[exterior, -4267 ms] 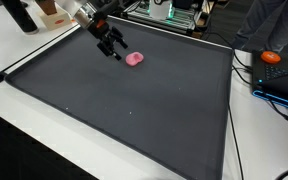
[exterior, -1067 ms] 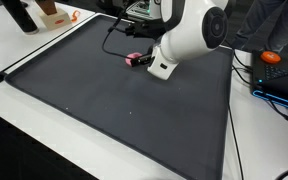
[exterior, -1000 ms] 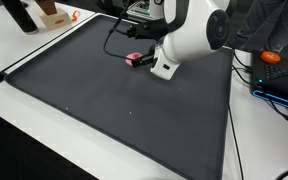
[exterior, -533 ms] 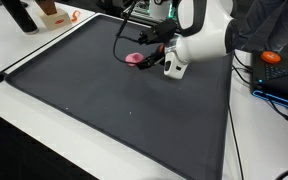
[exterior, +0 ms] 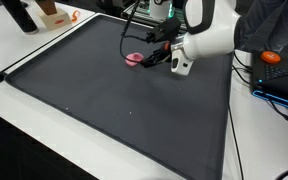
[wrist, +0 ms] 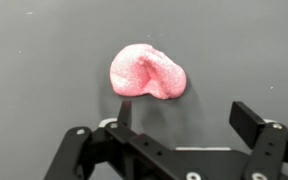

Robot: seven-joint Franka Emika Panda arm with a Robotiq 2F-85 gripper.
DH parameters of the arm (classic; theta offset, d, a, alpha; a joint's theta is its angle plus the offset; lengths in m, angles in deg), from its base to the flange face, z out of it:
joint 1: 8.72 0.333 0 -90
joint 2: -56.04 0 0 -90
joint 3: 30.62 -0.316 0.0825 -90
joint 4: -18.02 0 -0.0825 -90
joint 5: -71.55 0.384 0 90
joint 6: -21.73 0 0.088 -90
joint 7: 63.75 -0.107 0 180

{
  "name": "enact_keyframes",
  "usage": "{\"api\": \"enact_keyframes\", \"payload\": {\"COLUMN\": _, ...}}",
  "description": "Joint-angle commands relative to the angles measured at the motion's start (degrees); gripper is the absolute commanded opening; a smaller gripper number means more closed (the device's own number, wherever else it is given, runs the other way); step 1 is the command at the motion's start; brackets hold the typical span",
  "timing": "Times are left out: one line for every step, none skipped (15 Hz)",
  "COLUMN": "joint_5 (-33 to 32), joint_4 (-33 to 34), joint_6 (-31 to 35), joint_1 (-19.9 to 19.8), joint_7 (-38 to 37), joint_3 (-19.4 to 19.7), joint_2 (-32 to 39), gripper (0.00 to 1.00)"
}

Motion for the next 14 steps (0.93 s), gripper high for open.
{"api": "enact_keyframes", "payload": {"joint_5": -2.52, "joint_4": -3.29, "joint_6": 0.42, "joint_1": -0.43, "joint_7": 0.32, "joint_3": -1.06, "joint_2": -2.14, "gripper": 1.0}}
{"api": "enact_keyframes", "payload": {"joint_5": -2.63, "joint_4": -3.4, "joint_6": 0.43, "joint_1": -0.5, "joint_7": 0.08, "joint_3": -1.15, "joint_2": -2.21, "gripper": 1.0}}
{"api": "enact_keyframes", "payload": {"joint_5": -2.75, "joint_4": -3.58, "joint_6": 0.57, "joint_1": -0.56, "joint_7": -0.04, "joint_3": -1.23, "joint_2": -2.36, "gripper": 1.0}}
{"api": "enact_keyframes", "payload": {"joint_5": -2.9, "joint_4": -3.63, "joint_6": 0.59, "joint_1": -0.59, "joint_7": 0.05, "joint_3": -1.27, "joint_2": -2.41, "gripper": 1.0}}
{"api": "enact_keyframes", "payload": {"joint_5": -2.8, "joint_4": -3.37, "joint_6": 0.64, "joint_1": -0.67, "joint_7": -0.15, "joint_3": -1.27, "joint_2": -2.29, "gripper": 1.0}}
{"api": "enact_keyframes", "payload": {"joint_5": -2.63, "joint_4": -3.03, "joint_6": 0.66, "joint_1": -0.75, "joint_7": -0.37, "joint_3": -1.24, "joint_2": -2.1, "gripper": 1.0}}
{"api": "enact_keyframes", "payload": {"joint_5": -2.34, "joint_4": -2.84, "joint_6": 0.67, "joint_1": -0.89, "joint_7": -0.21, "joint_3": -1.3, "joint_2": -1.99, "gripper": 1.0}}
{"api": "enact_keyframes", "payload": {"joint_5": -2.06, "joint_4": -2.43, "joint_6": 0.67, "joint_1": -1.0, "joint_7": -0.28, "joint_3": -1.31, "joint_2": -1.76, "gripper": 1.0}}
{"api": "enact_keyframes", "payload": {"joint_5": -2.02, "joint_4": -2.12, "joint_6": 0.68, "joint_1": -1.05, "joint_7": -0.46, "joint_3": -1.22, "joint_2": -1.61, "gripper": 1.0}}
{"api": "enact_keyframes", "payload": {"joint_5": -1.78, "joint_4": -1.76, "joint_6": 0.68, "joint_1": -1.22, "joint_7": -0.34, "joint_3": -1.22, "joint_2": -1.43, "gripper": 1.0}}
{"api": "enact_keyframes", "payload": {"joint_5": -1.46, "joint_4": -1.16, "joint_6": 0.64, "joint_1": -1.43, "joint_7": -0.4, "joint_3": -1.15, "joint_2": -1.17, "gripper": 1.0}}
{"api": "enact_keyframes", "payload": {"joint_5": -1.24, "joint_4": -0.68, "joint_6": 0.7, "joint_1": -1.63, "joint_7": -0.42, "joint_3": -1.11, "joint_2": -1.03, "gripper": 1.0}}
{"api": "enact_keyframes", "payload": {"joint_5": -1.06, "joint_4": -0.26, "joint_6": 0.73, "joint_1": -1.82, "joint_7": -0.46, "joint_3": -1.09, "joint_2": -0.95, "gripper": 1.0}}
{"api": "enact_keyframes", "payload": {"joint_5": -1.0, "joint_4": 0.16, "joint_6": 0.73, "joint_1": -1.98, "joint_7": -0.51, "joint_3": -1.02, "joint_2": -0.84, "gripper": 1.0}}
